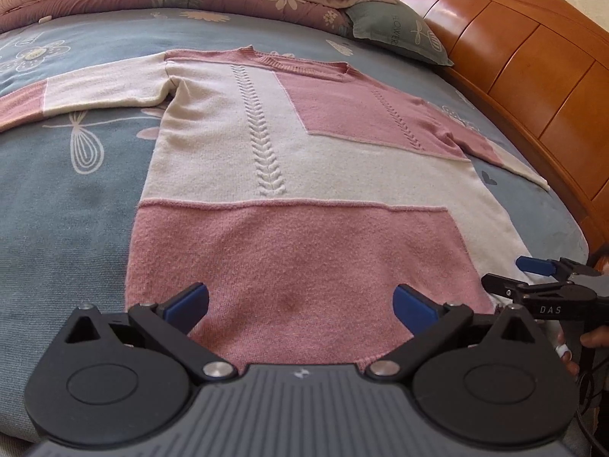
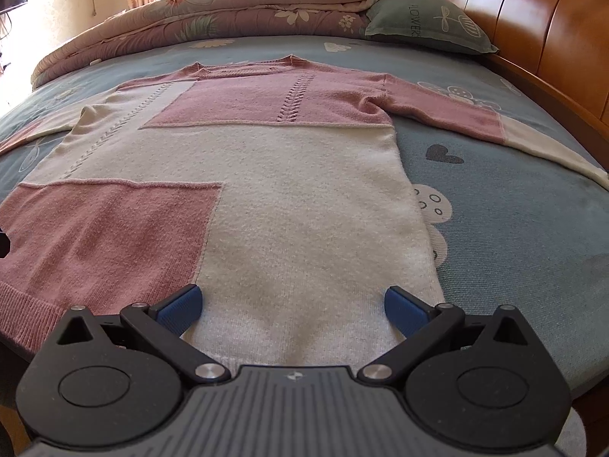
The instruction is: Fold clothes
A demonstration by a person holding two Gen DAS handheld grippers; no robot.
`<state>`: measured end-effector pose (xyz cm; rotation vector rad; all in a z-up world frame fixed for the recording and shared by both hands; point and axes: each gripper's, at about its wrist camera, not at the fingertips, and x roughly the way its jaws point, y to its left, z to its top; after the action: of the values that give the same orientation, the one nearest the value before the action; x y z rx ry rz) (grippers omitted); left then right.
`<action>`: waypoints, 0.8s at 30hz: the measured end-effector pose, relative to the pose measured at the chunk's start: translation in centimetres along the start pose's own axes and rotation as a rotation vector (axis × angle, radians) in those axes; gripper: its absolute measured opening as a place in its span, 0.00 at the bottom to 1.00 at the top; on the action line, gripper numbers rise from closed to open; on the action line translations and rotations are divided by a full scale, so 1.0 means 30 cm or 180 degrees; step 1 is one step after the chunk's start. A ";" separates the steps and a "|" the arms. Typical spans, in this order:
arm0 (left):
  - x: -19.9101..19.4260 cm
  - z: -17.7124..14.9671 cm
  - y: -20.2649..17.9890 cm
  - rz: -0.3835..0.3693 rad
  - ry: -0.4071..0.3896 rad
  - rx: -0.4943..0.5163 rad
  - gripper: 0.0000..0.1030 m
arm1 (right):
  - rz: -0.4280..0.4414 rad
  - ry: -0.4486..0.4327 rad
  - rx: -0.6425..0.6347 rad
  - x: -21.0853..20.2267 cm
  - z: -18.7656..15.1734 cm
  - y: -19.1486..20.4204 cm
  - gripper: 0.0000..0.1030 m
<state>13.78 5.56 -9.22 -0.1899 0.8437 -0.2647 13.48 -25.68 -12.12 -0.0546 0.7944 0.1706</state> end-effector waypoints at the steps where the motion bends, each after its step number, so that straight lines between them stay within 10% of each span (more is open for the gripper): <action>1: 0.010 0.020 -0.008 0.0011 -0.0009 0.0031 0.99 | -0.0003 -0.0002 0.0005 0.000 0.000 0.000 1.00; 24: 0.096 0.107 -0.142 0.0095 -0.0073 0.0515 0.99 | -0.0005 -0.0069 0.0006 -0.005 -0.012 -0.001 1.00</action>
<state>17.38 0.83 -8.01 -0.0291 0.7977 -0.3009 13.13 -25.78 -12.25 -0.0516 0.7730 0.1688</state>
